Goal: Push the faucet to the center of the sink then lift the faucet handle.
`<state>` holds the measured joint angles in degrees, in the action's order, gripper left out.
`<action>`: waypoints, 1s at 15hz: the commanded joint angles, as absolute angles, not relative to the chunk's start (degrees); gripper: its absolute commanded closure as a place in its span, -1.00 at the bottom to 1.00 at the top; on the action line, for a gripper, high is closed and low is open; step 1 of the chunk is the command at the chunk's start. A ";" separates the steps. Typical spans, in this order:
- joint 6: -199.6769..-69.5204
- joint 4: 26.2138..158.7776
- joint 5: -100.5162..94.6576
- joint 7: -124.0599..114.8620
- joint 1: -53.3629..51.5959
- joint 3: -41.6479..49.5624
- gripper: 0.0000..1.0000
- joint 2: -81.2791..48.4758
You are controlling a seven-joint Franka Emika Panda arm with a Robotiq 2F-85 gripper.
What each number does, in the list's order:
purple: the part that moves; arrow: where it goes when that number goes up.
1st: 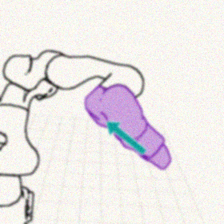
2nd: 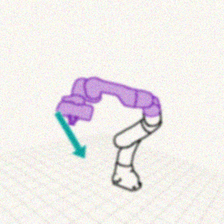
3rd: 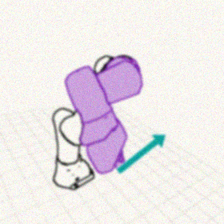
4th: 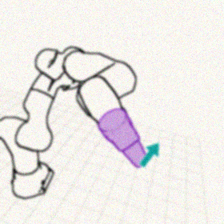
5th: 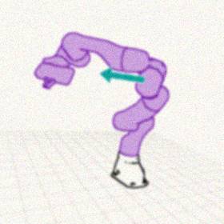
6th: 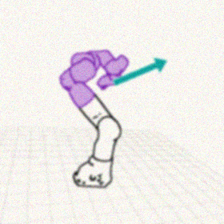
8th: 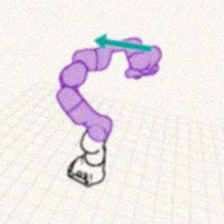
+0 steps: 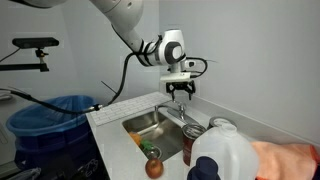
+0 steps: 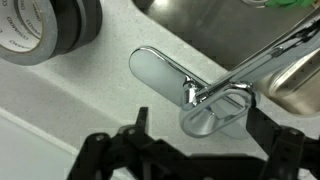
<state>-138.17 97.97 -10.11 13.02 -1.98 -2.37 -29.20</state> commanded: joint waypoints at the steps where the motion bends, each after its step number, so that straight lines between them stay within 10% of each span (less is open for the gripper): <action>1: -139.82 101.07 -6.24 16.69 -0.06 -4.89 -1.00 -26.66; 15: -141.07 105.14 -5.83 17.36 -0.17 -4.08 -1.00 -26.76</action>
